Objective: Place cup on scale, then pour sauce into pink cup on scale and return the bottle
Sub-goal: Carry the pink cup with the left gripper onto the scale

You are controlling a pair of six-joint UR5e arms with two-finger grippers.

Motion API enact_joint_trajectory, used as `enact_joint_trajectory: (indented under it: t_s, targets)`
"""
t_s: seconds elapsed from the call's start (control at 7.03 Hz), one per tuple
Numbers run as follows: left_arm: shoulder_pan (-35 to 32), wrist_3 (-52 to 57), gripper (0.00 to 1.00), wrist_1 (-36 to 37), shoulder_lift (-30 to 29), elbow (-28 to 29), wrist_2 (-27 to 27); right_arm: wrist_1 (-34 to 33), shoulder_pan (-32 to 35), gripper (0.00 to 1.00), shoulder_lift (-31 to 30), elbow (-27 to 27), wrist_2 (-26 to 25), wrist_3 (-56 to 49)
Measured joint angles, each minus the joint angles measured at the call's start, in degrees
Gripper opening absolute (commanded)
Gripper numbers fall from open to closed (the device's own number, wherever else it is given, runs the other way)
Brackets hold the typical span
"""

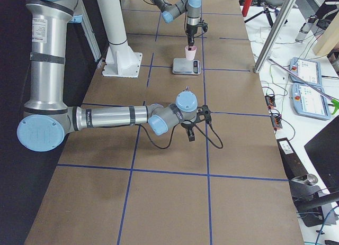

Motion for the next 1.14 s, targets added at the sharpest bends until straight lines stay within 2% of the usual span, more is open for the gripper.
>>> enact_joint_trajectory:
  t_s: [0.71, 1.0, 1.14]
  targets:
    - [2.1, -0.5, 0.00, -0.8, 0.0, 1.6, 1.0, 1.2, -1.2, 1.00, -0.4, 0.6, 0.6, 2.1]
    - [2.1, -0.5, 0.32, -0.8, 0.2, 1.6, 1.0, 1.6, -1.8, 1.00, -0.4, 1.4, 0.7, 4.1]
    - [2.2, -0.5, 0.37, -0.7, 0.3, 1.6, 1.0, 3.0, -2.5, 1.00, -0.7, 1.8, 0.7, 5.6]
